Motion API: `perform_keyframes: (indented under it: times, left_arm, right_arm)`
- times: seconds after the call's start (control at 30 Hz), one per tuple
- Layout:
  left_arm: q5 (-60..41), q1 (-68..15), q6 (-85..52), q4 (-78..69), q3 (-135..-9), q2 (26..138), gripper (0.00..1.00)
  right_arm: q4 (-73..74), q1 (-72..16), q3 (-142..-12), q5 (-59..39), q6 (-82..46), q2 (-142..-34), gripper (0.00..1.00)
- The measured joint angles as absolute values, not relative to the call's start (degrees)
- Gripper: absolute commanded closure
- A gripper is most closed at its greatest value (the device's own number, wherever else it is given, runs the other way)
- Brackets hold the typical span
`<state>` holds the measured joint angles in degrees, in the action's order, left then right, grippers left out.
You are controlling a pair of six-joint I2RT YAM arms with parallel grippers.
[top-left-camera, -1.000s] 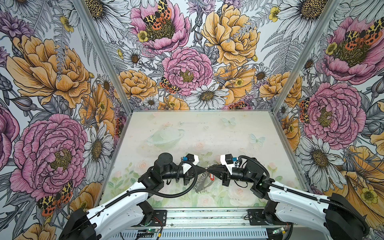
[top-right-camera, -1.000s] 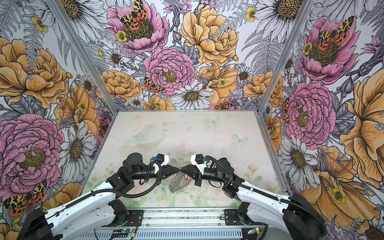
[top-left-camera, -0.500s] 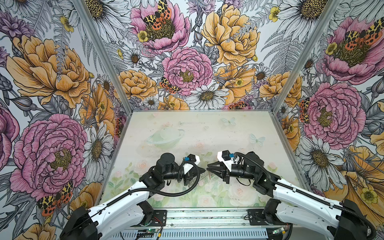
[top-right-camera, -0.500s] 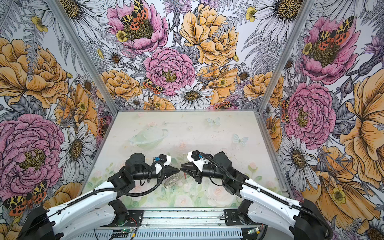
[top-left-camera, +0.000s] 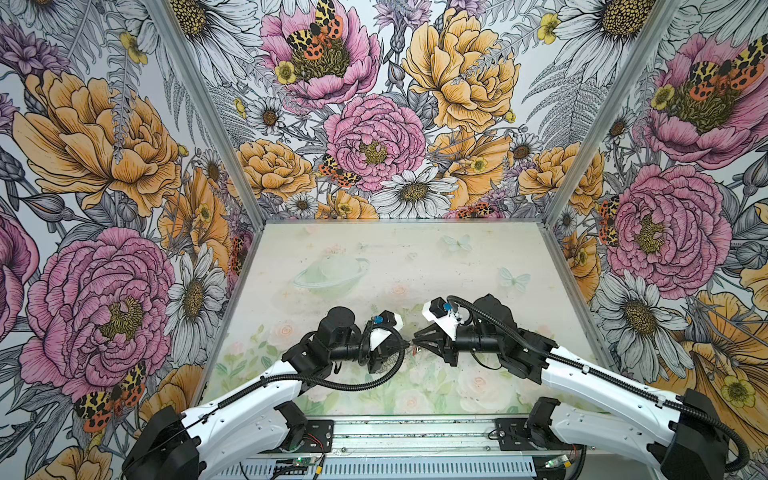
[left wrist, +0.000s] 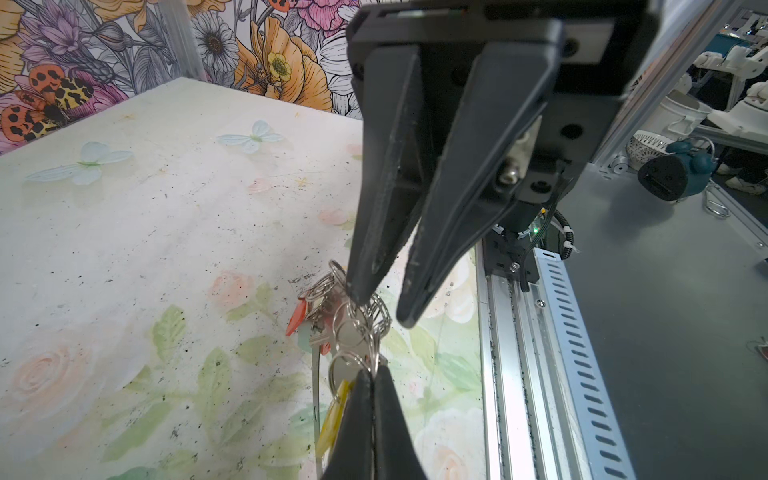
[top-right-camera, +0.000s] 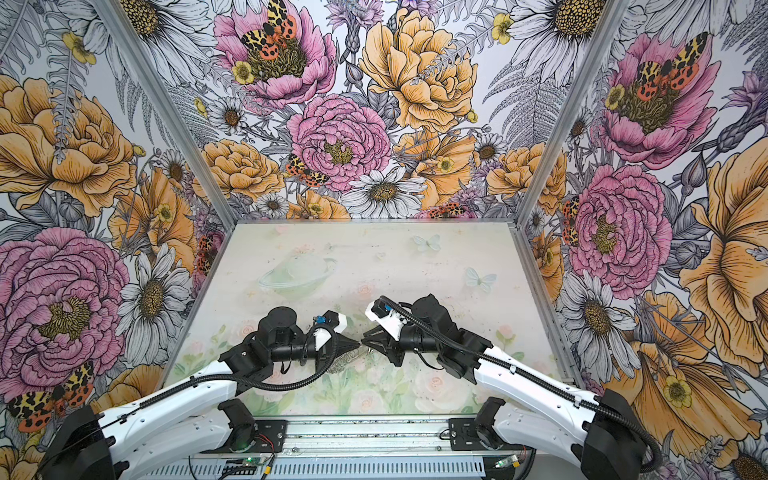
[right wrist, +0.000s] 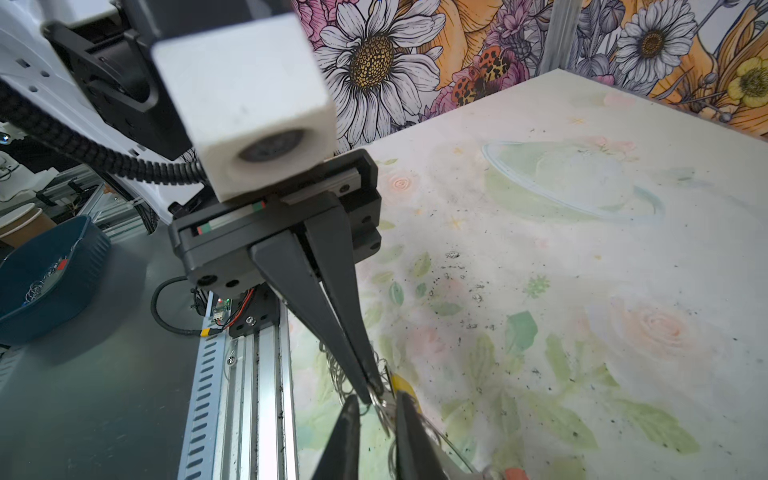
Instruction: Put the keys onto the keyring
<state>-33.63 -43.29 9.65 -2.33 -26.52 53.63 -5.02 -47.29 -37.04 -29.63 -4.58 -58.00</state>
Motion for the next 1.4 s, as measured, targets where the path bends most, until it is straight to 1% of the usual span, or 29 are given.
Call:
perform_keyframes:
  times: [0.33,0.47,1.07,1.3,1.4]
  left_arm:
    - [-33.6,-43.3,9.6,-2.1,-26.5,53.6,1.00]
    - [-33.7,-43.3,9.6,-1.5,-26.5,53.6,1.00]
    - [-32.6,-43.5,9.6,-0.2,-26.5,53.6,1.00]
    - [-30.5,-43.7,9.6,-0.2,-26.5,53.7,1.00]
    - [-29.9,-43.7,9.6,-0.3,-26.5,53.7,1.00]
  right_arm:
    - [-5.6,-47.8,-37.0,-29.9,-3.3,-60.1,0.81]
    - [-5.5,-48.1,-37.1,-30.0,-3.2,-60.7,0.85]
    - [-5.5,-48.6,-37.3,-30.4,-1.8,-62.4,0.87]
    - [-5.7,-49.3,-37.4,-26.9,-1.4,-62.2,0.78]
    - [-6.2,-49.3,-37.4,-25.6,-1.4,-61.5,0.77]
